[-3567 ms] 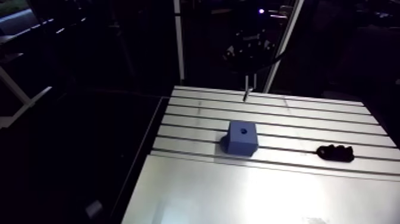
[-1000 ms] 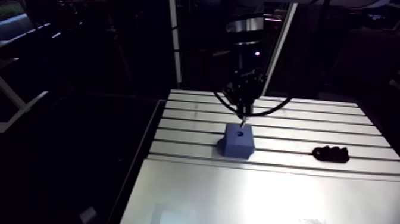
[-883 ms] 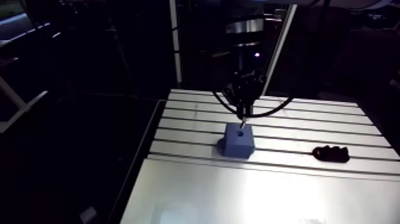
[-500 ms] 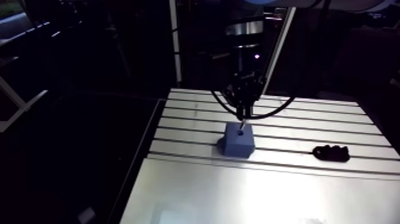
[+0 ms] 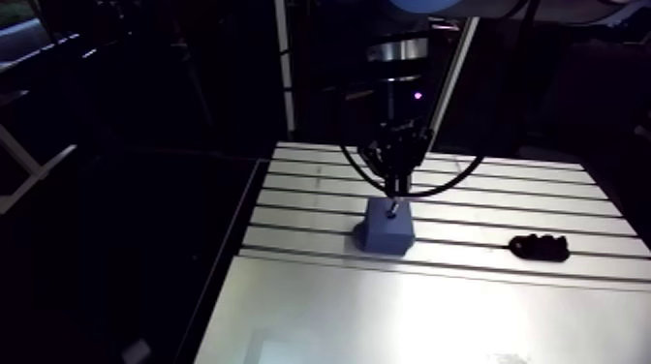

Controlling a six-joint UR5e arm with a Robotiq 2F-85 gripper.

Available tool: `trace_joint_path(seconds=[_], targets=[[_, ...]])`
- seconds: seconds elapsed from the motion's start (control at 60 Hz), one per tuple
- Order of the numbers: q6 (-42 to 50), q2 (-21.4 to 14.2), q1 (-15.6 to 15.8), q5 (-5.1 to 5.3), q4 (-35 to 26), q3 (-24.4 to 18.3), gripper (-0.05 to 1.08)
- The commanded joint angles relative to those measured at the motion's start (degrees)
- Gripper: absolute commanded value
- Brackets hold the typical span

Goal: Pick up the M10 bolt and insert it into the hex recess until seated.

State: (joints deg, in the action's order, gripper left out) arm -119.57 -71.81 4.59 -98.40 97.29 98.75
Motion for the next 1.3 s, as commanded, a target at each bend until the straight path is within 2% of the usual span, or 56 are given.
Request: trace_joint_path(seconds=[0.017,1.3], targets=[[0.00,0.04,-0.01,0.00,0.05,0.25,1.07],[0.08,0.93,-0.28,0.09,0.40,0.17,1.07]])
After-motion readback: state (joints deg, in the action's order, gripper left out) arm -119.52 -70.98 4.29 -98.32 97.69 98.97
